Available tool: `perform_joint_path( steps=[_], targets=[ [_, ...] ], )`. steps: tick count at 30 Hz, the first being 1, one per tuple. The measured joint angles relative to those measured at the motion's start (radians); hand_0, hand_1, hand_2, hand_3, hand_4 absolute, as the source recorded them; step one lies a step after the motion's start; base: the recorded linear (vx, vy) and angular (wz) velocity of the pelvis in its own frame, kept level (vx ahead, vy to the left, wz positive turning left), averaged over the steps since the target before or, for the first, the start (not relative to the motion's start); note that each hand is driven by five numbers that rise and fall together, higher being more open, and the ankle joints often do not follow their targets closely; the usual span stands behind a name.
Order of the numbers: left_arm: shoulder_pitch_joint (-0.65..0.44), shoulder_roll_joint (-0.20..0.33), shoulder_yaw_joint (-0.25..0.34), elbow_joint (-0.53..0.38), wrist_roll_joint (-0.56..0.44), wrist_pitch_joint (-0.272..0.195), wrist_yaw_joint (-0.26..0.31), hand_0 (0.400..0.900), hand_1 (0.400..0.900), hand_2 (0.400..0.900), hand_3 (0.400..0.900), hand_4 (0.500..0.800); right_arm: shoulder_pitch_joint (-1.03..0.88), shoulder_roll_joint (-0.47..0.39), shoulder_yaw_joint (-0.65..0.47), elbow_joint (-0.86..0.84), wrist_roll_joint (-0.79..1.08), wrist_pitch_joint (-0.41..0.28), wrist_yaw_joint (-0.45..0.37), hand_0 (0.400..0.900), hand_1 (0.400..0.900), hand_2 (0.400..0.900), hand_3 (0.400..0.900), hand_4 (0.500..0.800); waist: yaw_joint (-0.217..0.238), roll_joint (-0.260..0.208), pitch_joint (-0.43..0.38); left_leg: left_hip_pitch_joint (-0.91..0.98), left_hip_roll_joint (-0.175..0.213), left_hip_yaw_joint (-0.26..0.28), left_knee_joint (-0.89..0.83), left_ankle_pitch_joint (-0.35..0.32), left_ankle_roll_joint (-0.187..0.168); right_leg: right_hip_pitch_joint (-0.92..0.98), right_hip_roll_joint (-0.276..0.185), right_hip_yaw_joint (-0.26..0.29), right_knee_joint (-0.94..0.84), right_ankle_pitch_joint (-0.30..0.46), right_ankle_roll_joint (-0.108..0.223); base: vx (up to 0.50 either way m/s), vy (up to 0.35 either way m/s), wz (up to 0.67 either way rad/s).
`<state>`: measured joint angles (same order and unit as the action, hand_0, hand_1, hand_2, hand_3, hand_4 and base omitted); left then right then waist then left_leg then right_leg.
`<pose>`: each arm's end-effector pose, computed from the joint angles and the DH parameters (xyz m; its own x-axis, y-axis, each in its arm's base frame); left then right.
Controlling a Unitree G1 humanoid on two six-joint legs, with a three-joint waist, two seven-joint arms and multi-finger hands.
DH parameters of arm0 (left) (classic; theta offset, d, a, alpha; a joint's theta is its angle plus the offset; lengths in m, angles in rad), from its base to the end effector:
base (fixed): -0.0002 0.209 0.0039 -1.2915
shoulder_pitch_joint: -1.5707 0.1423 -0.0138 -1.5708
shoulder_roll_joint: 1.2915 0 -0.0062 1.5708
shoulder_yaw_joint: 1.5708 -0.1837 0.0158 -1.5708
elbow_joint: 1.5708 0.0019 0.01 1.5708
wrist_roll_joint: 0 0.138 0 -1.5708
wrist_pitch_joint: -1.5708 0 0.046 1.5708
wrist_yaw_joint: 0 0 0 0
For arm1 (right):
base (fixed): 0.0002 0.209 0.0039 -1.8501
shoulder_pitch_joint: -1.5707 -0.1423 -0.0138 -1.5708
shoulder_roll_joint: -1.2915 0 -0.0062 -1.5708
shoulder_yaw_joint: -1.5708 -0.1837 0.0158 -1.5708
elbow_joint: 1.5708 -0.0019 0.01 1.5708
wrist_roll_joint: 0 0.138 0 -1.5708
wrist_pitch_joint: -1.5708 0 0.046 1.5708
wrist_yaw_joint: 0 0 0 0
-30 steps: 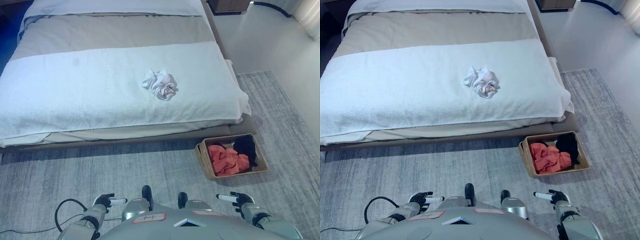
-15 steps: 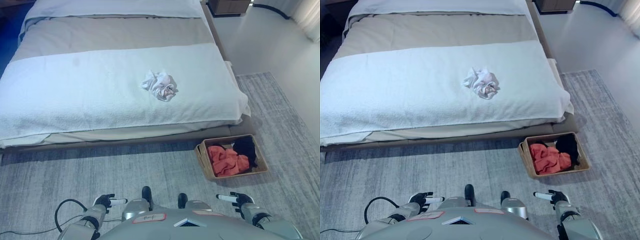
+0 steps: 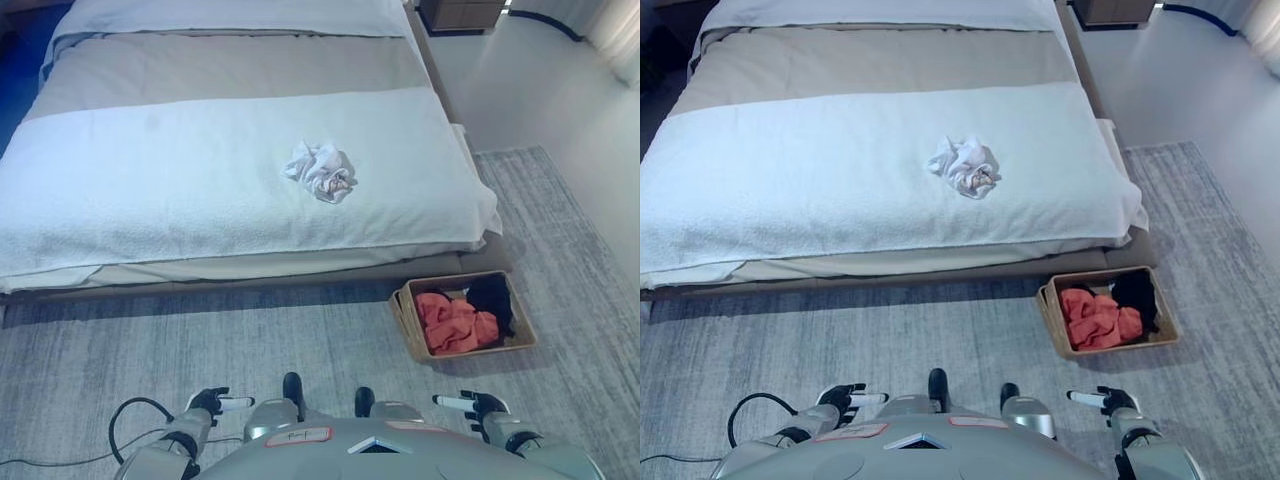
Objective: Put the clothes on the bed into the basket.
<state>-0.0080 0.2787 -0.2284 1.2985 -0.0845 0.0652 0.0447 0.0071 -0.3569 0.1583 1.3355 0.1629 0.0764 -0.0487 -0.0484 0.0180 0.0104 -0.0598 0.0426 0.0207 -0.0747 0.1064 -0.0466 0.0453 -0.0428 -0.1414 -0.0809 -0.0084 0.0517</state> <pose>0.0587 0.2367 -0.1160 0.2134 0.2613 -0.9414 0.1374 0.9460 0.2937 0.0464 -0.2687 -0.1078 0.1481 -0.3561 -0.9227 0.0069 0.9333 -0.3590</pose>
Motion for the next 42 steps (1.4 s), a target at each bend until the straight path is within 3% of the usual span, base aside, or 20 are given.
perform_joint_path(
  steps=[2, 4, 6, 8, 12, 17, 19, 20, 22, 25, 29, 32, 35, 38, 42],
  targets=[
    [-0.007, -0.001, 0.000, 0.004, -0.001, 0.000, 0.000, 0.900, 0.900, 0.900, 0.900, 0.800, -0.002, 0.000, -0.004, 0.001, 0.001, -0.001, -0.002, 0.900, 0.900, 0.900, 0.900, 0.800, -0.003, 0.003, 0.022, -0.024, 0.000, -0.018, 0.045, 0.002, -0.015, -0.002, 0.008, -0.010, 0.006, -0.013, -0.009, -0.04, -0.171, 0.17],
    [-0.063, 0.002, 0.000, 0.023, -0.001, -0.006, 0.002, 0.900, 0.900, 0.900, 0.900, 0.800, -0.017, 0.010, -0.005, 0.006, 0.002, -0.008, -0.001, 0.900, 0.900, 0.900, 0.900, 0.800, 0.001, -0.019, 0.068, -0.098, -0.024, -0.057, 0.163, 0.039, -0.100, -0.015, -0.018, -0.012, 0.023, -0.031, -0.034, -0.09, -0.176, 0.10],
    [-0.104, -0.003, -0.005, 0.029, -0.010, -0.009, 0.001, 0.900, 0.900, 0.900, 0.900, 0.800, -0.042, 0.007, -0.005, 0.022, 0.009, -0.008, -0.004, 0.900, 0.900, 0.900, 0.900, 0.800, 0.011, -0.021, 0.116, -0.156, -0.048, -0.128, 0.246, 0.097, -0.161, -0.040, -0.028, -0.004, 0.064, -0.037, -0.046, -0.02, -0.162, 0.23],
    [-0.115, -0.009, -0.006, 0.034, -0.011, -0.011, -0.004, 0.900, 0.900, 0.900, 0.900, 0.800, -0.047, 0.000, -0.005, 0.020, 0.021, -0.016, -0.011, 0.900, 0.900, 0.900, 0.900, 0.800, 0.011, -0.003, 0.127, -0.184, -0.036, -0.137, 0.259, 0.120, -0.159, -0.042, -0.012, -0.009, 0.062, -0.049, -0.063, 0.09, -0.101, 0.16],
    [-0.096, -0.009, -0.006, 0.038, -0.011, -0.007, -0.010, 0.900, 0.900, 0.900, 0.900, 0.800, -0.052, -0.001, -0.004, 0.018, 0.024, -0.017, -0.012, 0.900, 0.900, 0.900, 0.900, 0.800, 0.022, -0.005, 0.137, -0.184, -0.017, -0.114, 0.193, 0.100, -0.124, -0.018, 0.001, -0.017, 0.020, -0.048, -0.113, 0.12, -0.015, -0.09],
    [-0.050, -0.014, -0.007, 0.038, -0.011, 0.002, -0.011, 0.900, 0.900, 0.900, 0.900, 0.800, -0.053, -0.004, -0.005, 0.017, 0.025, -0.016, -0.014, 0.900, 0.900, 0.900, 0.900, 0.800, 0.027, -0.004, 0.147, -0.163, 0.044, -0.109, 0.020, 0.101, -0.122, 0.009, 0.025, 0.000, -0.009, -0.047, -0.114, 0.17, 0.073, -0.30],
    [-0.026, -0.018, -0.007, 0.036, -0.011, 0.002, -0.011, 0.900, 0.900, 0.900, 0.900, 0.800, -0.044, -0.010, -0.005, 0.018, 0.025, -0.016, -0.016, 0.900, 0.900, 0.900, 0.900, 0.800, 0.031, 0.014, 0.148, -0.129, 0.072, -0.089, -0.012, 0.100, -0.122, 0.034, 0.037, 0.017, -0.010, -0.047, -0.098, 0.22, 0.164, -0.45],
    [-0.012, -0.026, -0.007, 0.037, -0.011, 0.003, -0.011, 0.900, 0.900, 0.900, 0.900, 0.800, -0.040, -0.020, -0.005, 0.019, 0.025, -0.016, -0.017, 0.900, 0.900, 0.900, 0.900, 0.800, 0.037, 0.038, 0.143, -0.093, 0.090, -0.089, -0.012, 0.081, -0.105, 0.038, 0.050, 0.036, -0.010, -0.048, -0.083, 0.24, 0.203, -0.49],
    [-0.011, -0.016, -0.007, 0.034, -0.011, 0.001, -0.010, 0.900, 0.900, 0.900, 0.900, 0.800, -0.042, -0.002, -0.004, 0.018, 0.023, -0.024, -0.012, 0.900, 0.900, 0.900, 0.900, 0.800, 0.044, 0.012, 0.136, -0.073, 0.060, -0.052, -0.007, 0.055, -0.064, 0.036, 0.017, 0.080, -0.006, -0.052, -0.064, 0.22, 0.242, -0.40],
    [-0.038, 0.004, -0.005, 0.025, -0.010, -0.004, -0.008, 0.900, 0.900, 0.900, 0.900, 0.800, -0.037, 0.015, -0.005, 0.019, 0.021, -0.022, -0.008, 0.900, 0.900, 0.900, 0.900, 0.800, 0.051, -0.019, 0.129, -0.064, 0.004, -0.010, -0.001, 0.050, -0.003, 0.029, -0.045, 0.100, 0.008, -0.039, -0.004, 0.17, 0.258, -0.30],
    [-0.097, 0.031, -0.006, 0.014, -0.011, -0.018, -0.007, 0.900, 0.900, 0.900, 0.900, 0.800, -0.056, 0.040, -0.005, 0.019, 0.021, -0.017, -0.002, 0.900, 0.900, 0.900, 0.900, 0.800, 0.051, -0.050, 0.120, -0.088, -0.033, 0.023, 0.067, -0.011, 0.033, 0.019, -0.084, 0.117, 0.030, -0.047, 0.015, 0.19, 0.253, -0.27],
    [-0.110, 0.051, -0.006, 0.008, -0.010, -0.021, -0.004, 0.900, 0.900, 0.900, 0.900, 0.800, -0.079, 0.059, -0.004, 0.017, 0.022, -0.018, 0.002, 0.900, 0.900, 0.900, 0.900, 0.800, 0.049, -0.082, 0.090, -0.100, -0.032, 0.052, 0.081, -0.035, 0.047, -0.025, -0.089, 0.142, 0.076, -0.047, 0.019, 0.20, 0.234, 0.00],
    [-0.116, 0.054, -0.007, 0.011, -0.010, -0.021, -0.004, 0.900, 0.900, 0.900, 0.900, 0.800, -0.078, 0.060, -0.005, 0.018, 0.023, -0.016, 0.007, 0.900, 0.900, 0.900, 0.900, 0.800, 0.049, -0.112, 0.063, -0.096, -0.035, 0.048, 0.080, -0.052, 0.062, -0.061, -0.088, 0.138, 0.159, -0.041, 0.037, 0.17, 0.218, 0.15],
    [-0.137, 0.057, -0.020, 0.033, -0.010, -0.017, -0.009, 0.900, 0.900, 0.900, 0.900, 0.800, -0.082, 0.053, -0.006, 0.019, 0.031, -0.014, 0.010, 0.900, 0.900, 0.900, 0.900, 0.800, 0.047, -0.124, 0.058, -0.077, -0.045, 0.030, 0.084, -0.067, 0.080, -0.135, -0.087, 0.138, 0.360, -0.045, 0.045, 0.18, 0.259, 0.36],
    [-0.131, 0.075, -0.031, 0.034, -0.010, -0.014, -0.009, 0.900, 0.900, 0.900, 0.900, 0.800, -0.090, 0.045, -0.005, 0.018, 0.044, -0.013, 0.011, 0.900, 0.900, 0.900, 0.900, 0.800, 0.043, -0.132, 0.059, -0.063, -0.079, -0.018, 0.115, -0.108, 0.116, -0.207, -0.125, 0.135, 0.593, 0.005, 0.108, 0.17, 0.138, 0.39]
  ],
)
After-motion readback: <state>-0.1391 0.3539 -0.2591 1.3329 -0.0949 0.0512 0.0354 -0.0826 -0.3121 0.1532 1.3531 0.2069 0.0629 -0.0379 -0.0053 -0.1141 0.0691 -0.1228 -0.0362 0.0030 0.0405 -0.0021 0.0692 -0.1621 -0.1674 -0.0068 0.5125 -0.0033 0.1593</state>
